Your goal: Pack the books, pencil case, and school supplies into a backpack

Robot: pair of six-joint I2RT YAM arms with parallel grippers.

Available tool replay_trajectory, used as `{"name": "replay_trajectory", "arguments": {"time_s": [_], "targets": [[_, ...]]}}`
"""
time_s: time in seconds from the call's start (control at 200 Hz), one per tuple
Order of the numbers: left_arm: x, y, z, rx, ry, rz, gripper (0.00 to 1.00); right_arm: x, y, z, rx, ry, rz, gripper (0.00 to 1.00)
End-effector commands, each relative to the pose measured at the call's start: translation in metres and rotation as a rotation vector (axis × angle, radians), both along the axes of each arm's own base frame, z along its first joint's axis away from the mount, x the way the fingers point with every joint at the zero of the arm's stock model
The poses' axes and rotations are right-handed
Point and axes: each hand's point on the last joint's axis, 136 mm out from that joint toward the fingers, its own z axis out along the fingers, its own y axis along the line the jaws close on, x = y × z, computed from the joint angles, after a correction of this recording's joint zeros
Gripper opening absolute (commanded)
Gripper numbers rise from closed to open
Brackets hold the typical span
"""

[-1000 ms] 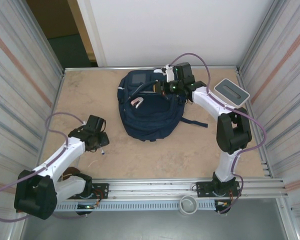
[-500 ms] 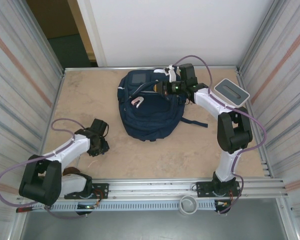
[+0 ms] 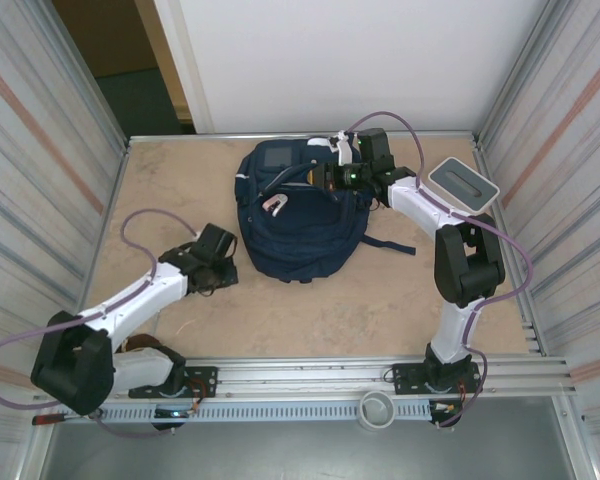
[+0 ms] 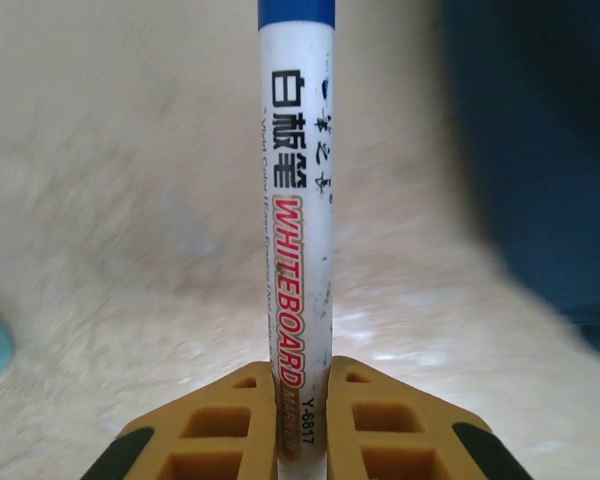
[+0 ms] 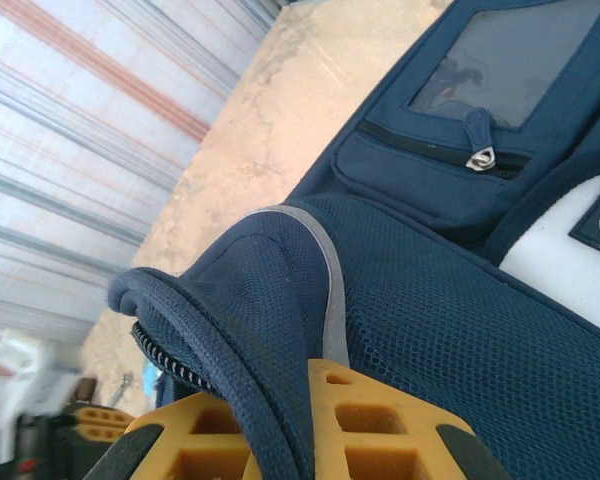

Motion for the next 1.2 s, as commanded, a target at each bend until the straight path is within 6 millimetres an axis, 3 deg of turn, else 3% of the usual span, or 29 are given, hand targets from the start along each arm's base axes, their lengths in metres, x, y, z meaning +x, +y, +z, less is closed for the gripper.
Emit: {"name": "replay_trajectory", "arguments": {"time_s": [0.0,0.095,0.276,0.486,0.711,0.912,1.042,1.197], "targets": [[0.012,-0.024,0.052,-0.002,-0.180,-0.071,0.08,0.009,-0.002,0.042,0.017,-0.093,-0.028,0.00],[0.009,-0.073,0.079,-0.098,-0.281,-0.232,0.09,0.013,-0.001,0.039,0.009,-0.076,-0.035,0.00],[0.017,-0.150,0.098,-0.416,-0.275,-0.357,0.10,0.017,-0.003,0.041,0.001,-0.067,-0.059,0.00],[0.055,-0.198,0.106,-0.662,-0.197,-0.366,0.10,0.012,-0.001,0.048,0.006,-0.056,-0.049,0.00],[0.098,-0.205,0.108,-0.703,-0.200,-0.299,0.15,0.004,0.002,0.046,-0.011,-0.052,-0.049,0.00],[0.132,-0.198,0.104,-0.692,-0.256,-0.184,0.16,0.000,0.008,0.040,-0.022,-0.047,-0.038,0.01],[0.144,-0.193,0.096,-0.637,-0.285,-0.152,0.31,-0.001,0.007,0.036,-0.027,-0.041,-0.040,0.01],[0.138,-0.186,0.089,-0.594,-0.292,-0.151,0.47,0.000,0.001,0.031,-0.036,-0.038,-0.050,0.01]]}}
